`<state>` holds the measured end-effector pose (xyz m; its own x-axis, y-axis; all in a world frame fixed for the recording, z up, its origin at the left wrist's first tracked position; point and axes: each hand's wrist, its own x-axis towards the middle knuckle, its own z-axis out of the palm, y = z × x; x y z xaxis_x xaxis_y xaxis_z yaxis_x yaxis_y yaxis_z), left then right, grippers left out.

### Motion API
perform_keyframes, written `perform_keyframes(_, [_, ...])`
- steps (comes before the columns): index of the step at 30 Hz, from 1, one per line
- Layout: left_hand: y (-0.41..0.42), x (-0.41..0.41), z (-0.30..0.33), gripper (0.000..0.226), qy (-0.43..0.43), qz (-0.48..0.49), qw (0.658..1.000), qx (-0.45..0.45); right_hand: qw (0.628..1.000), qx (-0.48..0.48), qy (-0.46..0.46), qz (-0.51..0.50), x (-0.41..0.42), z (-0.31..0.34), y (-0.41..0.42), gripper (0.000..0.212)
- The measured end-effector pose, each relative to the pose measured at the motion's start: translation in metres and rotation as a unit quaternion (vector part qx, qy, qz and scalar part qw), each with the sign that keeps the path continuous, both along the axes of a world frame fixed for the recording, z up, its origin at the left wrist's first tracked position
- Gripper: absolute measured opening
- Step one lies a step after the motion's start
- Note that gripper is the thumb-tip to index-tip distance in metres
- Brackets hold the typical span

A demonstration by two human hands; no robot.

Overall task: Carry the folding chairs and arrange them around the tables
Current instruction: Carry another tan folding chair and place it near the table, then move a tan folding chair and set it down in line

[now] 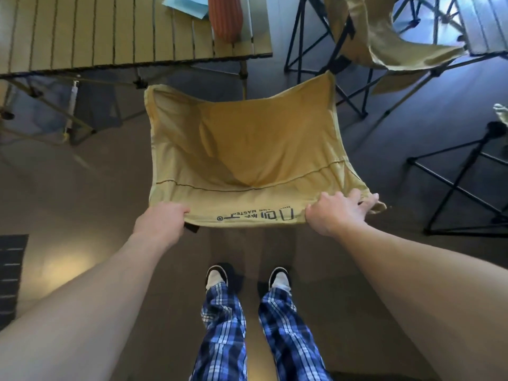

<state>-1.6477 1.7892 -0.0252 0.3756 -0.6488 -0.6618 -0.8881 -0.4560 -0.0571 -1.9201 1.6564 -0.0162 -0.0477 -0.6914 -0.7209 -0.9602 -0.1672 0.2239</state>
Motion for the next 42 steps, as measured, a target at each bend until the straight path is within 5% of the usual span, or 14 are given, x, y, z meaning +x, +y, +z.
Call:
perform_keyframes(13, [-0.029,-0.035,0.008,0.025,-0.031,-0.054,0.987,0.147,0.993,-0.027,-0.111,0.035,-0.027,0.003,-0.002,0.022])
perform_keyframes(18, [-0.057,-0.067,0.03,0.05,0.079,-0.126,0.98,0.133,0.983,-0.059,-0.167,0.042,-0.036,0.031,0.002,0.018])
perform_keyframes(26, [-0.138,-0.158,0.144,0.033,0.148,-0.238,0.959,-0.037,0.956,-0.144,-0.211,-0.146,-0.093,0.144,0.018,0.031])
perform_keyframes(34, [-0.14,-0.38,0.32,0.028,0.217,-0.479,0.833,-0.174,0.842,-0.312,-0.204,-0.39,-0.238,0.306,0.083,0.036])
perform_keyframes(42, [0.034,-0.616,0.407,0.024,0.337,-0.662,0.644,-0.183,0.708,-0.438,-0.101,-0.544,-0.407,0.38,0.291,0.035])
